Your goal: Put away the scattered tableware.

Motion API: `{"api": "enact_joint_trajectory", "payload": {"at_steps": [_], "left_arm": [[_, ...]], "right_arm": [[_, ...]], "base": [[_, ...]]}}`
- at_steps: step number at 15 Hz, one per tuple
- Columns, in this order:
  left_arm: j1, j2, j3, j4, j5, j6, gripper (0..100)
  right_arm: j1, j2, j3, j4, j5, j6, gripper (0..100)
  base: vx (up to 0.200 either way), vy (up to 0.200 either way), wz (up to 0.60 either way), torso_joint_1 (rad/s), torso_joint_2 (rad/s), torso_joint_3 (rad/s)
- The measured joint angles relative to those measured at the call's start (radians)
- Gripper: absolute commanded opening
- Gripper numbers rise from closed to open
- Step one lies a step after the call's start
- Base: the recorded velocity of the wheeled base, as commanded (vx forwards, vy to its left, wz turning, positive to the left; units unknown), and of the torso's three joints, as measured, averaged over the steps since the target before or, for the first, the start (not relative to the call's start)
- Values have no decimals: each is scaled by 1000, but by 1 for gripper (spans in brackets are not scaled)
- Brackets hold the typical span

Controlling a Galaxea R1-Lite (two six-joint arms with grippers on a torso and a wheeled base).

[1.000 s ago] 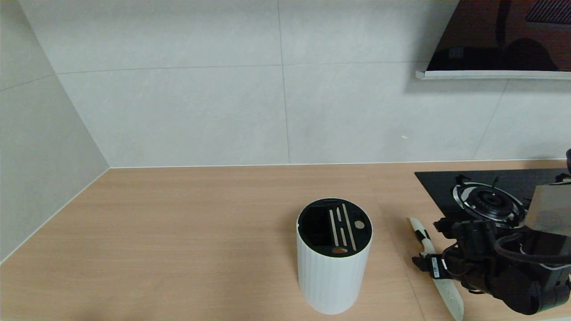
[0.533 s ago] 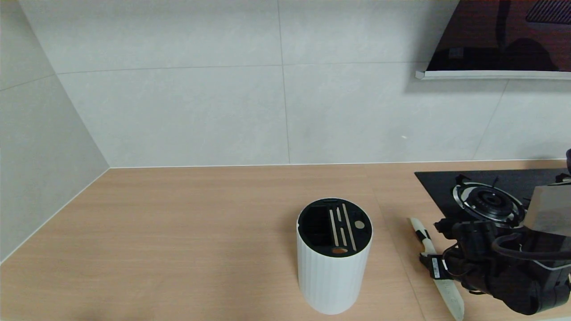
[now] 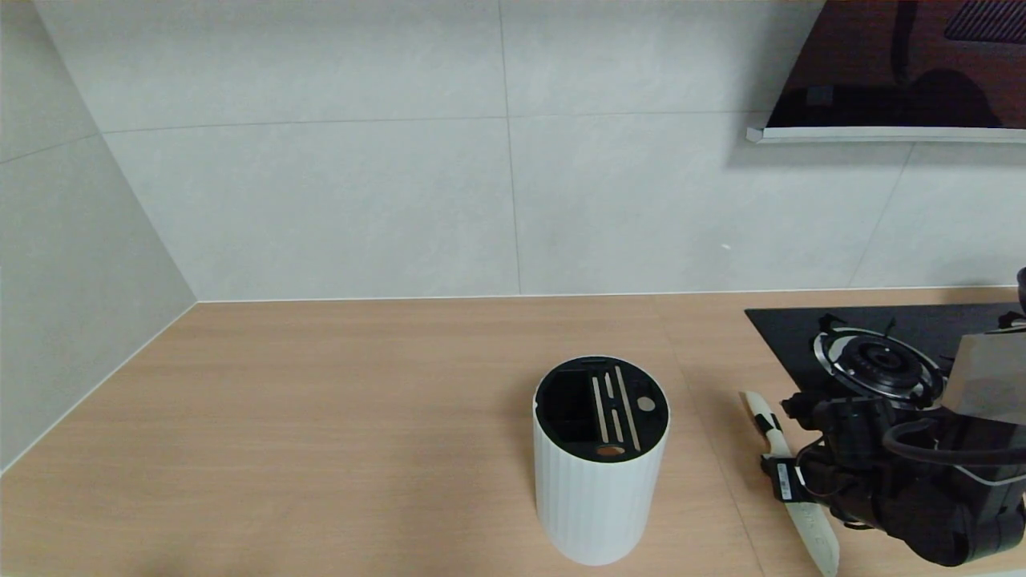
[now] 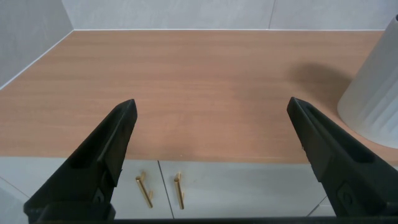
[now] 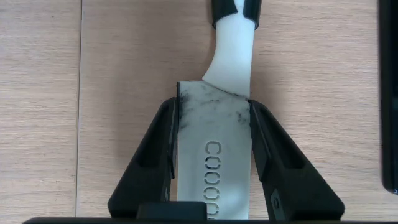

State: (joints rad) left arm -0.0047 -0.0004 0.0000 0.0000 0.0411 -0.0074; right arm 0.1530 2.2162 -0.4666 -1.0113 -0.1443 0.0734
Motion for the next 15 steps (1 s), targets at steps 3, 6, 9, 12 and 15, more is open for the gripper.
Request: {"api": "enact_joint_trajectory", "payload": {"at_steps": [3,6,9,12,15], "left_arm": [[0,0,0,0,0,1,100],[0,0,0,0,0,3,100],[0,0,0,0,0,6,100],[0,0,0,-1,-8,34,100],[0,0,0,-7,-9,29,100]], "right_arm": [[2,-17,6,0,-43,-9,0],[9,-51,13,-41,-78,-10,0],[15,-121,26,-51,-78,-10,0],[50,-236,46,-45,-78,-10,0],[104,-370,65,-11,-86,-10,0]], "base": [[0,0,0,0,0,0],[0,0,0,0,0,0],[0,0,0,0,0,0],[0,0,0,0,0,0],[0,0,0,0,0,0]]}}
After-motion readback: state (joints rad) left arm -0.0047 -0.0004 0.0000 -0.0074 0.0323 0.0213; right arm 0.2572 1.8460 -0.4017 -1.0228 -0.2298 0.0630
